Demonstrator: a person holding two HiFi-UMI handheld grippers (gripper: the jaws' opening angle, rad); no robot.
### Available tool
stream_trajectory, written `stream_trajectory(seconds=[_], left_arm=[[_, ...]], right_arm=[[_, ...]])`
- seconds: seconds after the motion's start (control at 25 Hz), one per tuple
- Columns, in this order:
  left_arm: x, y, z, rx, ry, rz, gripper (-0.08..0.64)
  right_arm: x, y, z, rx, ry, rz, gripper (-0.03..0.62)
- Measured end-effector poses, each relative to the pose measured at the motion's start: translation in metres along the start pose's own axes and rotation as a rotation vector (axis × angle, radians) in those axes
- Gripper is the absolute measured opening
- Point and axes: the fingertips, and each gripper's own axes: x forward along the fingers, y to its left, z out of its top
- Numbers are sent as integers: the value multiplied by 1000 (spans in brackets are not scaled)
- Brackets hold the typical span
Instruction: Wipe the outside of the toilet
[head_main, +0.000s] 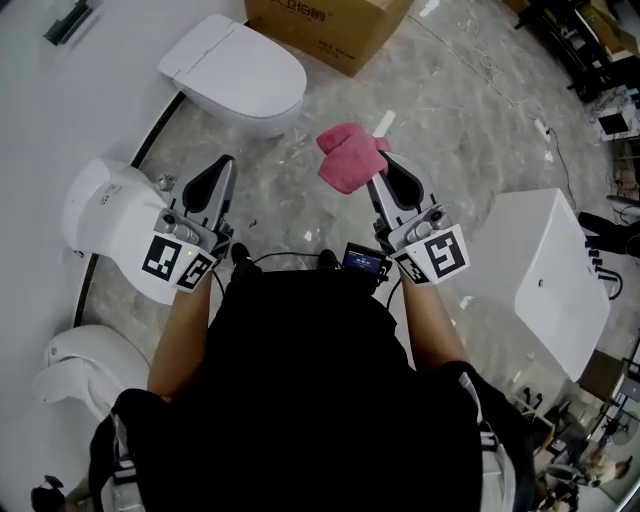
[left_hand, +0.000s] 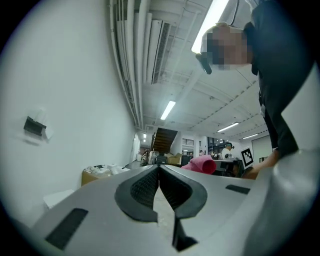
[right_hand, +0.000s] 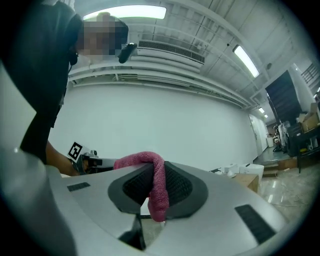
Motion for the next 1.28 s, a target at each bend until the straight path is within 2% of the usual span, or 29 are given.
stream_trajectory(seconds=[0.08, 0.28, 0.44, 0.64, 0.84, 1.04, 1.28], left_arm=[[13, -25, -10, 5, 18, 24, 18], [30, -71, -29, 9, 68, 90, 18], [32, -96, -56, 86, 143, 116, 17], [14, -86, -76, 120, 169, 206, 18], [10, -65, -85, 100, 175, 311, 18], [11, -64, -81, 86, 154, 332, 18], [10, -63, -76, 72, 142, 328, 18]], right_arm=[[-21, -13, -9, 10, 21, 15, 74], [-63, -42, -33, 112, 51, 48, 74], [-77, -51, -46, 154, 67, 88, 74], [-68, -51, -63, 107, 108, 41, 74], [-60, -54, -67, 105, 122, 4, 74], [-57, -53, -69, 68, 152, 10, 74], [-52, -52, -69, 92, 145, 8, 74]])
